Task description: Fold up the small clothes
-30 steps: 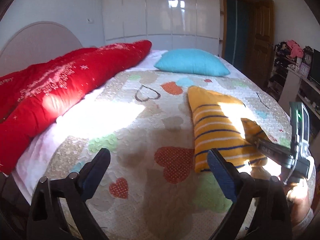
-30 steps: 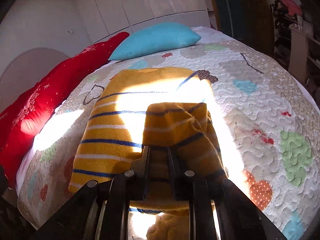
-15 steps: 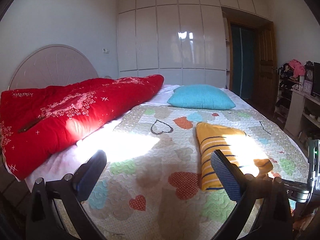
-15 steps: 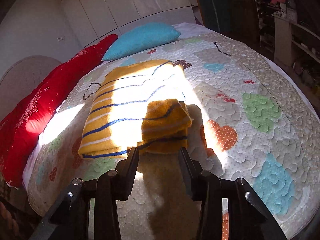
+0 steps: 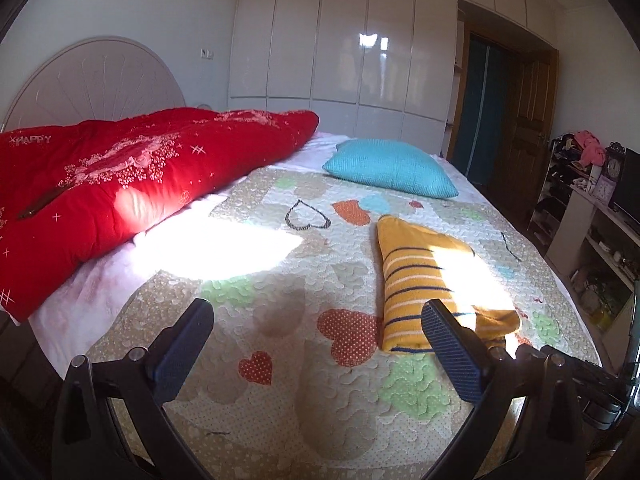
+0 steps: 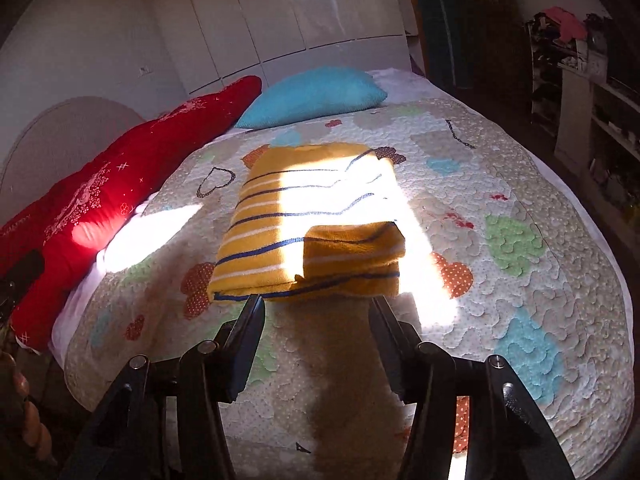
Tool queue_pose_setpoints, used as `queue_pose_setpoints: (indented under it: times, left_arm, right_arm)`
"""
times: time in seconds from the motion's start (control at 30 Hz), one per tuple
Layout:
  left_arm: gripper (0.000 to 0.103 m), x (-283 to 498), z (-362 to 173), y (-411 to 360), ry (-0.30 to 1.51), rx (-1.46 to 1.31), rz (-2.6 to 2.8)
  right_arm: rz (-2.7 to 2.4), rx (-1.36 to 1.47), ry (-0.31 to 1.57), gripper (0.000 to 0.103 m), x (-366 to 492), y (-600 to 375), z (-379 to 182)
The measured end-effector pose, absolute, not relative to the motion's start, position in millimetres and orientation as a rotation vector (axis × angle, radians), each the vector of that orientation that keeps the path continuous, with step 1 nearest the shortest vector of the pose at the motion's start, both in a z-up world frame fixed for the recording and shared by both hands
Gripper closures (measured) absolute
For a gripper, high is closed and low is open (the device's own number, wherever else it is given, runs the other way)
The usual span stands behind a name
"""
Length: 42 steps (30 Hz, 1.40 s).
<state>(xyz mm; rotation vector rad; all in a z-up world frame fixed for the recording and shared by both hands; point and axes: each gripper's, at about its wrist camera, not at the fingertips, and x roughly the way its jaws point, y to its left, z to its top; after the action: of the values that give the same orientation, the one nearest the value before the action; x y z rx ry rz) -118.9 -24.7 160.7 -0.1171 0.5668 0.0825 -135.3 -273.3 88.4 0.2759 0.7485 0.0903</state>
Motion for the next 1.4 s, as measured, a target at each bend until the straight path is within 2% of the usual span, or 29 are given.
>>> queue_pose_setpoints:
  times: [0.73,1.4]
  left_arm:
    - [0.0,-87,102,-60,0.793,0.0,0.018]
    - [0.0,-75,81,-68,0.877,0.029,0.017]
  right_arm:
    - [0.029,0.293,0.759,0.039,-118,-279,61]
    - [-0.014,0.297,0.764,0.035,-118,-286,56]
